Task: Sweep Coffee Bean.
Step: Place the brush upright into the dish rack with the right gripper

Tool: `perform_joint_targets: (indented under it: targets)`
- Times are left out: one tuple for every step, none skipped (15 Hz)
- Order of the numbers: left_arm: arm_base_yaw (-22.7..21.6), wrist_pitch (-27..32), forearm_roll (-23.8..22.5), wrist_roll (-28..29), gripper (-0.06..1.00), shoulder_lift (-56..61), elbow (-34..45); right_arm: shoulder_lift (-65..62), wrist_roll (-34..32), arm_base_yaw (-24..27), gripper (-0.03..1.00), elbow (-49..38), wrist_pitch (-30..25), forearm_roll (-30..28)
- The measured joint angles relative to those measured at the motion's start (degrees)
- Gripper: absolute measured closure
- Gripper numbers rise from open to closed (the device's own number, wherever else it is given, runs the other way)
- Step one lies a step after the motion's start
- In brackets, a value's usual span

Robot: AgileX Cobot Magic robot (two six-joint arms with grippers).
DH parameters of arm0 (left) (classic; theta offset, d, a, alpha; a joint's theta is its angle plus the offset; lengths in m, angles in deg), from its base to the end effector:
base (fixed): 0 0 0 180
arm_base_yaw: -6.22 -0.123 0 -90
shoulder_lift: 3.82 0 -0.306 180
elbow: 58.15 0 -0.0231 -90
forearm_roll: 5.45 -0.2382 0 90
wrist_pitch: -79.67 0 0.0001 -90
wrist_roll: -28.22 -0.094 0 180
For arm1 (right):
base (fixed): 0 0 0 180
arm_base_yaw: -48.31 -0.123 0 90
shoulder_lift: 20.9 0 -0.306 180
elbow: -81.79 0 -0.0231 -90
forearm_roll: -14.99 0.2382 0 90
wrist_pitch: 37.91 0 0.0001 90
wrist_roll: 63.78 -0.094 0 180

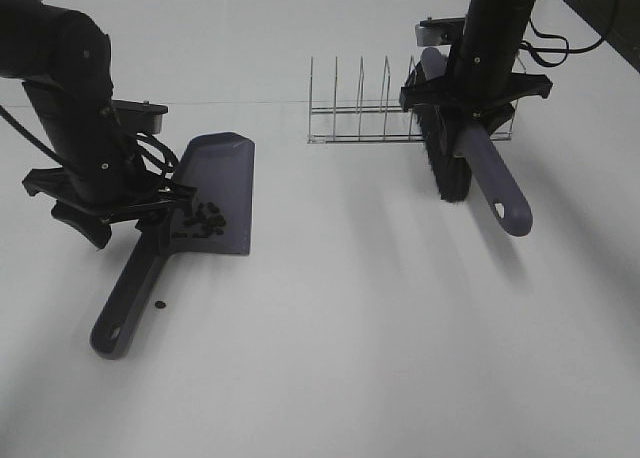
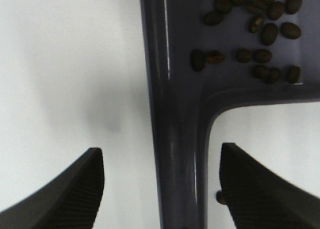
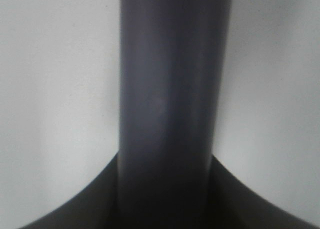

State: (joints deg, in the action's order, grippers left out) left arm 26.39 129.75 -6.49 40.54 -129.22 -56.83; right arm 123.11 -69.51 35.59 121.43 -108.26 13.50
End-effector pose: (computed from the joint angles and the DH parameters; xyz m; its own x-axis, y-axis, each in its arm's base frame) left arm 0.3639 -0.1323 0.1547 -0.9874 0.1475 -0.0576 0.1477 0.9890 0.0023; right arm 0.4810 0.1062 0.1725 -0.9871 -0.1294 -0.0940 -0.1285 0.9916 -0.0159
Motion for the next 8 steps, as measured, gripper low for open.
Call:
perform_joint_targets:
  targets:
    - [0.0,0.1,-0.5,0.0,0.32,0.0,0.0,0.3,-0.7,0.0,0.66,0.2,0.1,-2.1]
    - [0.0,0.1,-0.6,0.0,0.32,0.0,0.0,0.1,-0.9,-0.1,0.66,0.2,0.1,-2.2]
    - [0.0,0.1,-0.6,0.0,0.32,0.0,0.0,-0.3,-0.9,-0.1,0.66,0.2,0.1,-2.2]
    - [0.0,0.1,-0.6,0.0,0.32,0.1,0.0,-1.3,-0.9,-0.1,0.66,0.2,0.0,-2.2]
    - [0.0,0.1,-0.6,0.0,0.32,0.1,0.0,-2.6,-0.9,-0.1,0.66,0.2,0.0,-2.2]
    - [0.0,0.1,-0.6,0.0,0.32,0.1,0.0,-4.0,-0.9,-0.1,0.66,0.1,0.0,-2.3]
    - [0.0,0.1,-0.6,0.0,0.32,0.1,0.0,-5.2,-0.9,-0.1,0.66,-0.8,0.1,-2.5]
    - [0.0,0.1,-0.6,0.0,0.32,0.1,0.0,-6.5,-0.9,-0.1,0.66,-2.6,0.1,-2.5]
